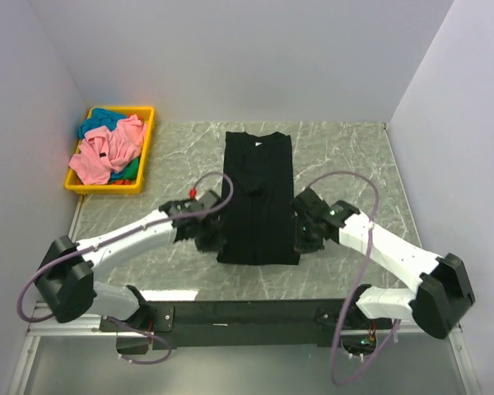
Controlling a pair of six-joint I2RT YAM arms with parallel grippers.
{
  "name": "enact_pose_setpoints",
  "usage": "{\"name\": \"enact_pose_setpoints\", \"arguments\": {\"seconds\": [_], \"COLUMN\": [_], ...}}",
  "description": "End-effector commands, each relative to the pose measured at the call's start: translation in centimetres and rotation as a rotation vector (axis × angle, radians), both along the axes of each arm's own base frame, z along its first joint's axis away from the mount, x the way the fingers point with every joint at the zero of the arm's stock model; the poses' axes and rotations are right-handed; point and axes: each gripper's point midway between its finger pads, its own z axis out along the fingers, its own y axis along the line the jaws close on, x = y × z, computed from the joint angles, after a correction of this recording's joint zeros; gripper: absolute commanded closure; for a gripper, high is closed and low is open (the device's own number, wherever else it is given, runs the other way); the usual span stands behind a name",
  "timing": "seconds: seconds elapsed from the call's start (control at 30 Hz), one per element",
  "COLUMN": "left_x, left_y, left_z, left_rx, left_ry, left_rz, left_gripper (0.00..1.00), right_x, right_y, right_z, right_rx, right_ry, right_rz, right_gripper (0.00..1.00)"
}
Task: Fold and stack the t-shirts
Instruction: Fold the tshirt
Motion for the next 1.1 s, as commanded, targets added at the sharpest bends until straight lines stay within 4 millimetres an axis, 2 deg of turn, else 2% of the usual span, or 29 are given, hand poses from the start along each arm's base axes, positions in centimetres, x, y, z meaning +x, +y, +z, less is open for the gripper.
{"name": "enact_pose_setpoints", "arguments": {"seconds": [0.0, 0.03, 0.07, 0.13, 0.17, 0.23, 0.27, 0.33, 0.47, 0.63, 0.77, 0.93, 1.07], "left_x": [5.5, 6.7, 8.1, 9.7, 11.1, 12.4, 13.5, 14.9, 17.1, 19.4, 20.5, 21.2, 22.1], "left_y": [0.2, -0.1, -0.2, -0.1, -0.3, -0.4, -0.5, -0.6, -0.5, -0.2, -0.1, -0.1, -0.2], "left_z": [1.9, 1.6, 2.2, 1.6, 2.2, 1.6, 2.1, 2.0, 1.8, 2.4, 2.7, 1.6, 1.0], "left_rx": [0.031, 0.033, 0.029, 0.062, 0.049, 0.066, 0.062, 0.081, 0.100, 0.113, 0.107, 0.111, 0.120], "left_ry": [-0.137, -0.147, -0.173, -0.188, -0.214, -0.220, -0.237, -0.252, -0.285, -0.347, -0.378, -0.369, -0.378], "left_rz": [-0.018, -0.016, -0.001, -0.004, 0.006, -0.003, 0.009, 0.010, 0.019, 0.039, 0.044, 0.034, 0.032], "left_gripper": [0.99, 0.99, 0.99, 0.99, 0.99, 0.99, 0.99, 0.99, 0.99, 0.99, 0.99, 0.99, 0.99], "right_x": [5.2, 6.2, 7.7, 9.5, 10.7, 12.0, 13.1, 14.2, 15.9, 17.3, 18.6, 19.9, 20.7], "right_y": [-0.5, -0.4, 0.2, 0.0, 0.3, 0.0, 0.4, 0.4, 0.7, 0.6, 0.5, 0.4, 0.1], "right_z": [1.9, 2.4, 3.1, 3.8, 4.1, 4.3, 4.6, 4.8, 3.9, 3.7, 3.7, 3.4, 2.5], "right_rx": [-0.066, -0.068, -0.059, -0.081, -0.086, -0.110, -0.108, -0.107, -0.113, -0.133, -0.129, -0.126, -0.134], "right_ry": [-0.145, -0.170, -0.203, -0.244, -0.262, -0.280, -0.298, -0.312, -0.304, -0.320, -0.340, -0.342, -0.340], "right_rz": [0.024, 0.018, 0.015, 0.010, 0.007, 0.009, 0.010, 0.013, 0.024, 0.023, 0.016, 0.005, -0.002], "right_gripper": [1.00, 1.00, 1.00, 1.00, 1.00, 1.00, 1.00, 1.00, 1.00, 1.00, 1.00, 1.00, 1.00]}}
